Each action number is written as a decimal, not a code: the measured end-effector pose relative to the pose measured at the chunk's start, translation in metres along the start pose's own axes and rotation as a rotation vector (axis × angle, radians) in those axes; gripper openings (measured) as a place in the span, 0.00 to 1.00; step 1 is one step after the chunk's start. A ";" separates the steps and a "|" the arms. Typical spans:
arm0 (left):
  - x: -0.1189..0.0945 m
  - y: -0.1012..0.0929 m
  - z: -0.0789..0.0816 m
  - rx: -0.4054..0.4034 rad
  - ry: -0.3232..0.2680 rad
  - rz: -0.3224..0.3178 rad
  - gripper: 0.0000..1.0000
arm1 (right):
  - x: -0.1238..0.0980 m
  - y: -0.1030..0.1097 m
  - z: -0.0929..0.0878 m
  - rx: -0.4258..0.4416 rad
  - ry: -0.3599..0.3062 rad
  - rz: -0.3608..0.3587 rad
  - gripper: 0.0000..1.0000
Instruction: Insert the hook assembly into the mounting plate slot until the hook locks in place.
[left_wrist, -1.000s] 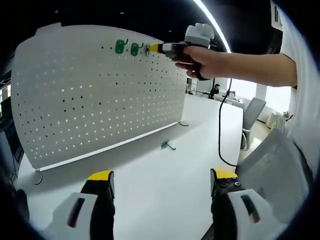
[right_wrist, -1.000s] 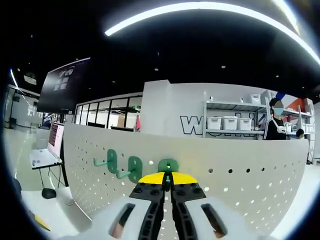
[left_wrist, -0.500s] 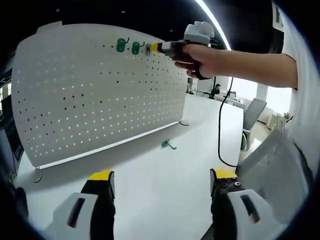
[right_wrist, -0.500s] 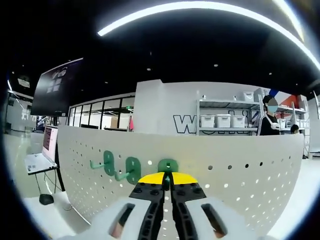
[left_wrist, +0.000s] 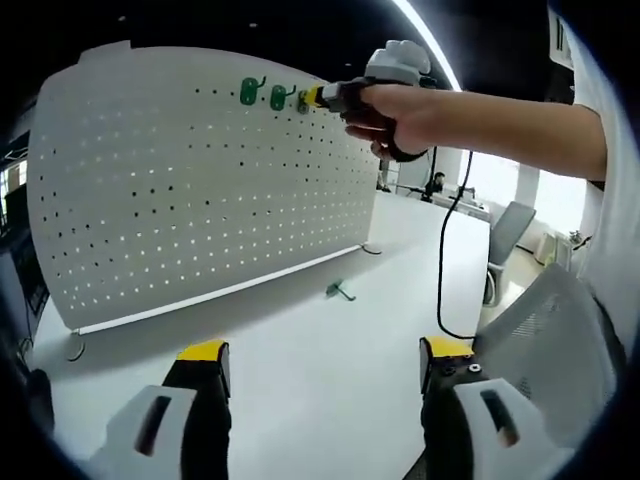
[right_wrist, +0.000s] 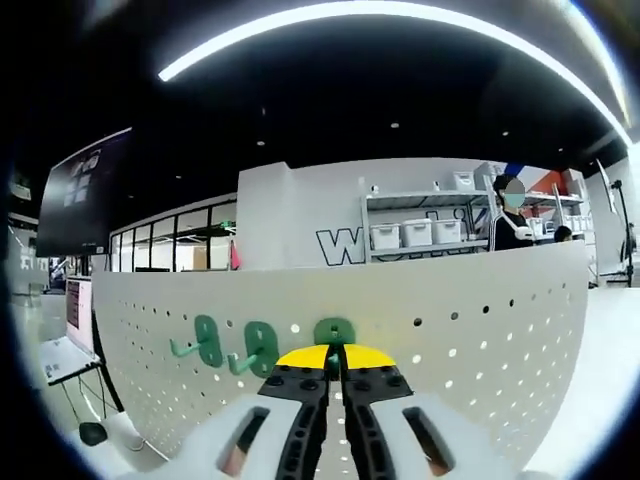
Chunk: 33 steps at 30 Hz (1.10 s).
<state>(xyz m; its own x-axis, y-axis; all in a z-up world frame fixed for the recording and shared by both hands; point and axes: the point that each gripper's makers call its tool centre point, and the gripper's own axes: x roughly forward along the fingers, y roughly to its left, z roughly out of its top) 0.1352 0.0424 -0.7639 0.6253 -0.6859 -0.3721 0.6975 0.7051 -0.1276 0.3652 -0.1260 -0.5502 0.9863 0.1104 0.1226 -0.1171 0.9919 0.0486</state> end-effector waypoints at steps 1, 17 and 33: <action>0.000 0.000 0.000 -0.002 -0.002 0.001 0.80 | 0.000 0.000 0.000 -0.001 0.001 0.003 0.01; 0.000 -0.001 0.002 -0.002 -0.001 0.008 0.79 | -0.003 0.002 -0.001 -0.022 0.009 0.051 0.05; -0.001 0.003 -0.001 -0.002 0.005 0.015 0.78 | -0.008 0.006 0.000 -0.035 0.005 0.158 0.20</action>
<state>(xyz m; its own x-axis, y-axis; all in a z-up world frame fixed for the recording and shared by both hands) 0.1362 0.0449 -0.7644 0.6339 -0.6744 -0.3788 0.6873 0.7157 -0.1241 0.3566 -0.1209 -0.5513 0.9563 0.2658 0.1215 -0.2672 0.9636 -0.0054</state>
